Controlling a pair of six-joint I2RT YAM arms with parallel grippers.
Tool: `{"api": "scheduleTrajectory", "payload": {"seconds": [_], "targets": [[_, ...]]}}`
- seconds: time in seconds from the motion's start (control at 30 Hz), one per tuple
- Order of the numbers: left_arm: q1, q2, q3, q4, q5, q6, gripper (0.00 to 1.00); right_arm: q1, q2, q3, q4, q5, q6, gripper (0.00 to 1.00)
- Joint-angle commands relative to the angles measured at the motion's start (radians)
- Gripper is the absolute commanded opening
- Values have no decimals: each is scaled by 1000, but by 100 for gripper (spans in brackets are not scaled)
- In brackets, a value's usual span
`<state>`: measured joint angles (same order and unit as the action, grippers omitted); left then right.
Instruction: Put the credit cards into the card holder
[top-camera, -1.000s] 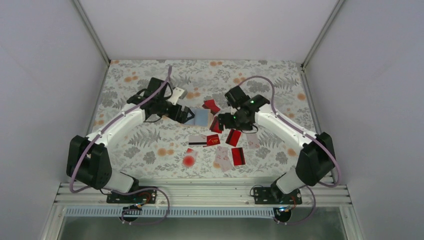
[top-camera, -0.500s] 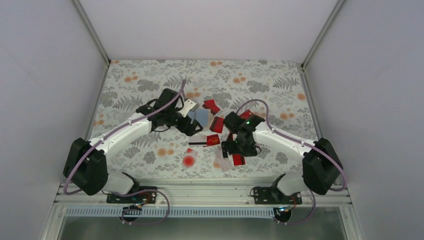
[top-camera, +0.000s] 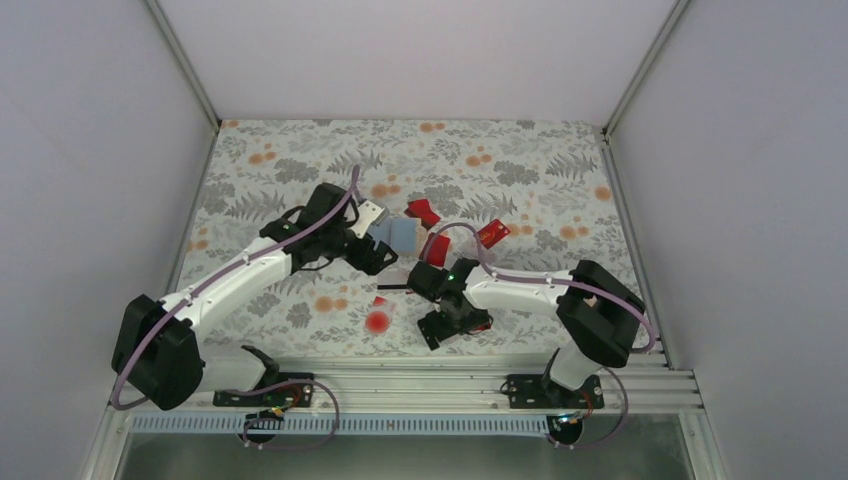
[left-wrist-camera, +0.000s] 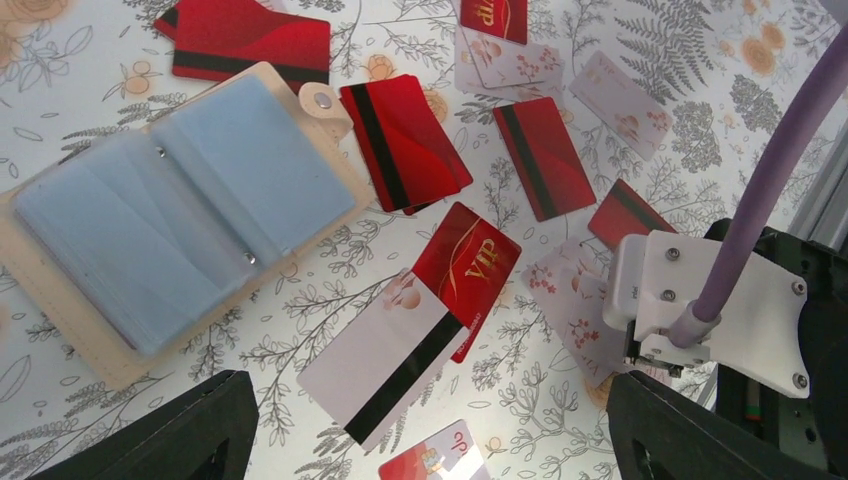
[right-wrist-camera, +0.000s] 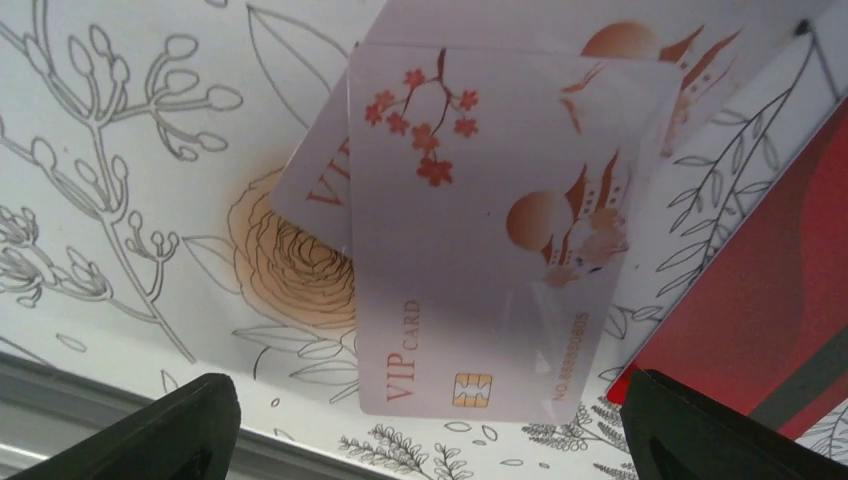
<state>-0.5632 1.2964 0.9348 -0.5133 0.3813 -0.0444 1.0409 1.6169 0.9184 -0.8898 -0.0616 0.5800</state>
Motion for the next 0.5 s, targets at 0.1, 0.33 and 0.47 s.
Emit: {"api": "scheduleTrajectory", "payload": {"seconds": [0.1,0.33,0.47], "targets": [[-2,-31,-21,-6,-18,-7,87,5,10,-27,94,62,-44,93],[-2,-18,-14,-7,-16,-8,86,-30,14,-84,148,10,-44,88],[-1,-12,-12,-7,-14,-5,85,-47,17,-109,156,-9,-40,81]]}}
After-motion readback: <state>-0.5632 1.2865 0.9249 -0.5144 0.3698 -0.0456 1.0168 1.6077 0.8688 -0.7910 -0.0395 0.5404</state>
